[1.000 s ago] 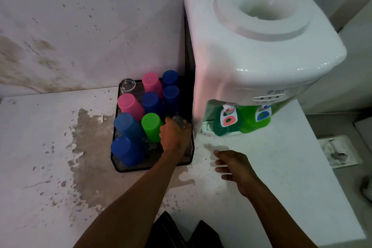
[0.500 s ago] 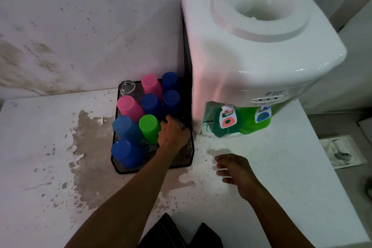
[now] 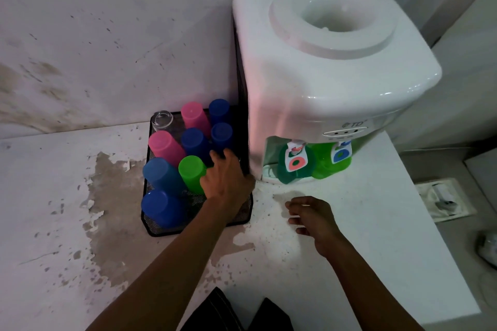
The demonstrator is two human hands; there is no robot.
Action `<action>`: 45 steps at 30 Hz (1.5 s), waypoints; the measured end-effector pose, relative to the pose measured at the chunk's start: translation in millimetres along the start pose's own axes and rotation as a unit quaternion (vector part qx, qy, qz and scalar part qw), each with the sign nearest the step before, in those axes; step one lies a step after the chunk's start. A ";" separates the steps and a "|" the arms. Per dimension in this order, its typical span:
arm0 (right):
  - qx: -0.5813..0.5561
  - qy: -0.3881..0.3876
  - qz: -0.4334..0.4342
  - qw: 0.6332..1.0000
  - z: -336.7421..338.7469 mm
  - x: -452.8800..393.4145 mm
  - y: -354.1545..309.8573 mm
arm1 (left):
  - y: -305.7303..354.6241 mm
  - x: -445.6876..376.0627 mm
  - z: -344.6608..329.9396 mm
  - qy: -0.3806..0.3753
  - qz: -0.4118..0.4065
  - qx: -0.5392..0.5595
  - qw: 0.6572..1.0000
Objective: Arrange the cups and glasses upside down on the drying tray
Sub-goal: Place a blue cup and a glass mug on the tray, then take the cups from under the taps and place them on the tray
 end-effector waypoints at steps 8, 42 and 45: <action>0.046 0.218 0.150 0.963 52.3 12.0 -28.1 | 36.6 26.2 -53.9 -0.073 -0.113 0.212 0.968; 0.005 0.088 0.148 0.985 66.8 -20.2 15.2 | 22.6 23.0 -88.8 -0.221 -0.079 0.289 0.928; -0.002 0.066 0.131 0.989 55.1 -11.8 29.3 | -2.3 34.0 -78.1 -0.237 -0.028 0.333 0.912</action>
Point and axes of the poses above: each hand's wrist, its own x-axis away from the middle knuckle, its own z-axis out of the back of the hand, y = z × x, the point moved 5 cm from there along -x, towards the middle knuckle, and after that the axes turned 12 degrees about -y, right-handed, at the moved point
